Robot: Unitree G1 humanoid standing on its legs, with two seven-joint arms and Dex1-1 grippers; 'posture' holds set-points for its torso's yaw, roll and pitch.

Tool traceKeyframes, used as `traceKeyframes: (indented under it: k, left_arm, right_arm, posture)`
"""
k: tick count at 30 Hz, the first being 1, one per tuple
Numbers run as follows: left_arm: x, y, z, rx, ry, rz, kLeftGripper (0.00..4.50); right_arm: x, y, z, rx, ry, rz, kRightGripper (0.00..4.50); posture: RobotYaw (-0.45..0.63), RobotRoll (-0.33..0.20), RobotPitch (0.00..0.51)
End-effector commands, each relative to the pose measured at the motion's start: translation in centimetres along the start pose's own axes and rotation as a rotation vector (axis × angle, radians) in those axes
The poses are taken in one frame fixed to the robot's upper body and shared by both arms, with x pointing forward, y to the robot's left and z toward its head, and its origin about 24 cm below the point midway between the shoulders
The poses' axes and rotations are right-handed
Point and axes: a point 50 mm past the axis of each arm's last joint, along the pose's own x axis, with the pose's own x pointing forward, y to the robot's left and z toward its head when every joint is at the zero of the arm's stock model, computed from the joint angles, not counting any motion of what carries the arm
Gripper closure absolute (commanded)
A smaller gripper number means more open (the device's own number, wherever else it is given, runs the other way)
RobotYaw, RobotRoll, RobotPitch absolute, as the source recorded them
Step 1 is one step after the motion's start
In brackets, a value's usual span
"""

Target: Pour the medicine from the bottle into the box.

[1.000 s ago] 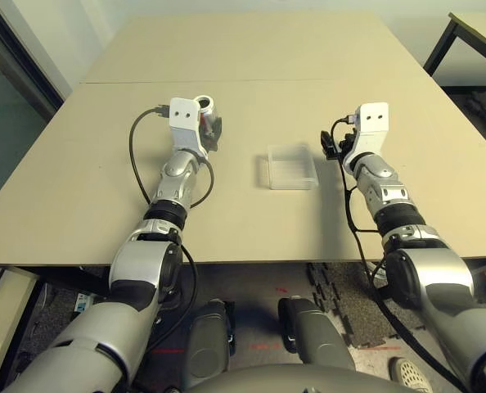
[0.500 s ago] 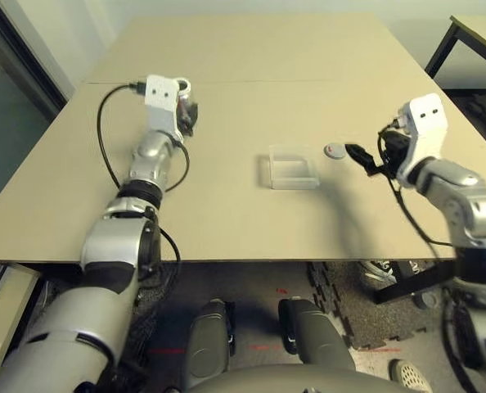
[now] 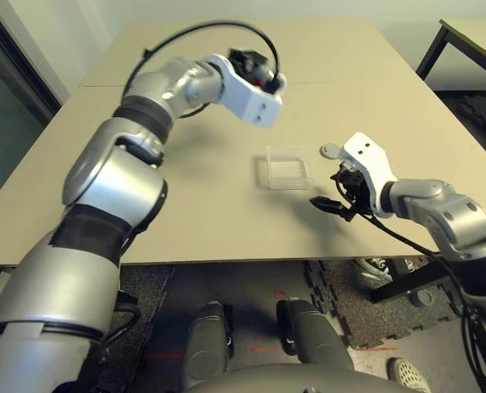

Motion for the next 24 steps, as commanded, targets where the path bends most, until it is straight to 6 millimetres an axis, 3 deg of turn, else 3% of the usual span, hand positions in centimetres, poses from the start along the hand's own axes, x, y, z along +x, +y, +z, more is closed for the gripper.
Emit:
traceKeyframes:
  k: [1, 7, 17, 19, 24]
  left_arm:
    - [0.7, -0.6, 1.1, 0.170, -0.039, -0.039, 2.02]
    - [1.6, 0.3, 2.3, 0.231, -0.062, -0.004, 2.02]
    - [1.6, -0.8, 2.0, 0.271, -0.037, -0.054, 2.02]
    - [1.7, -0.7, 2.0, 0.137, -0.027, -0.047, 2.02]
    - [1.3, 0.0, 0.8, -0.550, 0.019, 0.095, 2.02]
  right_arm:
    - [0.7, -0.4, 0.0, -0.002, -0.005, -0.033, 0.00]
    - [0.6, -0.7, 0.1, 0.010, -0.021, -0.058, 0.00]
    - [0.3, -1.0, -0.1, 0.008, -0.015, -0.061, 0.00]
    - [0.4, -1.0, 0.1, 0.006, -0.020, -0.057, 0.00]
    - [0.7, -1.0, 0.5, 0.013, -0.052, -0.053, 0.00]
  posture:
    - [-0.24, 0.000, 0.043]
    - [-0.27, 0.000, 0.052]
    - [-0.24, 0.000, 0.054]
    - [-0.24, 0.000, 0.053]
    - [-0.23, 0.000, 0.053]
